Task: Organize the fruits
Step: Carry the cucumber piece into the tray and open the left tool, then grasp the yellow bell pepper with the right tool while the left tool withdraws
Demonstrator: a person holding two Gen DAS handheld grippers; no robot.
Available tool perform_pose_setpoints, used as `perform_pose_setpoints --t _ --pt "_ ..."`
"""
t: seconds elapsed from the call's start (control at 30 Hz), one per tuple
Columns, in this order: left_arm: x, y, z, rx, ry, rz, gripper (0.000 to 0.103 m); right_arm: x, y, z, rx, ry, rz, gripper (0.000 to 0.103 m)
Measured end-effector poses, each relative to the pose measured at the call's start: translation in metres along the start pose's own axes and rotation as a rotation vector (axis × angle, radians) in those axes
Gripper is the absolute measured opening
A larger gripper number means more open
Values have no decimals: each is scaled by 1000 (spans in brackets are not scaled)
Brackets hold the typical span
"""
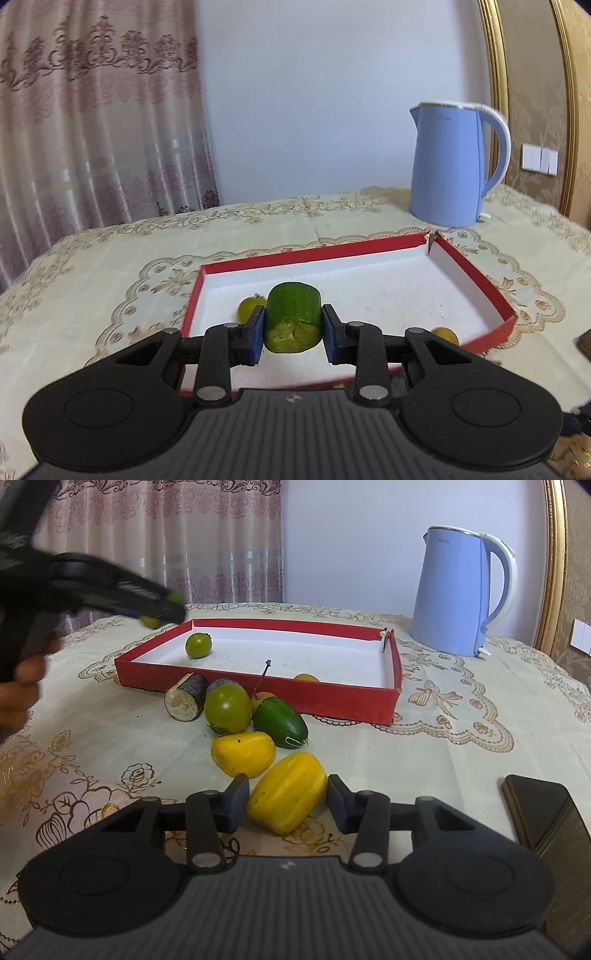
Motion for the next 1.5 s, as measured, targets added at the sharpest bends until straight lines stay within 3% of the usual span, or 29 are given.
perform_pose_setpoints --t 0.37,0.83,0.87,0.93,1.0,1.2,1.3,1.5 --pt "9 70 22 -110 32 56 30 0 0 0 -1 2 1 44" --pt "23 93 28 -138 71 94 32 0 1 0 -2 4 3 44" --pt "23 92 28 -133 79 104 34 0 1 0 -2 5 4 44" --pt "23 88 28 -121 81 121 62 0 1 -1 -1 5 5 44" --pt "21 81 28 -93 73 137 73 0 1 -1 -2 4 3 44" --pt "6 31 18 -1 34 186 77 1 2 0 -3 4 3 44" --pt "-8 1 1 37 -35 206 90 1 1 0 -3 4 3 44" --pt "-46 -30 -43 64 -213 278 92 2 -1 0 4 11 3 43"
Point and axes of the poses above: each gripper's, at about its wrist camera, not at the fingertips, and y roughly the way its jaws point, x to its right, z to its top, the point moved 5 cm from there along y, roughly the way its jaws point, and after that the axes turned 10 degrees about -x, right-handed, at the moved point
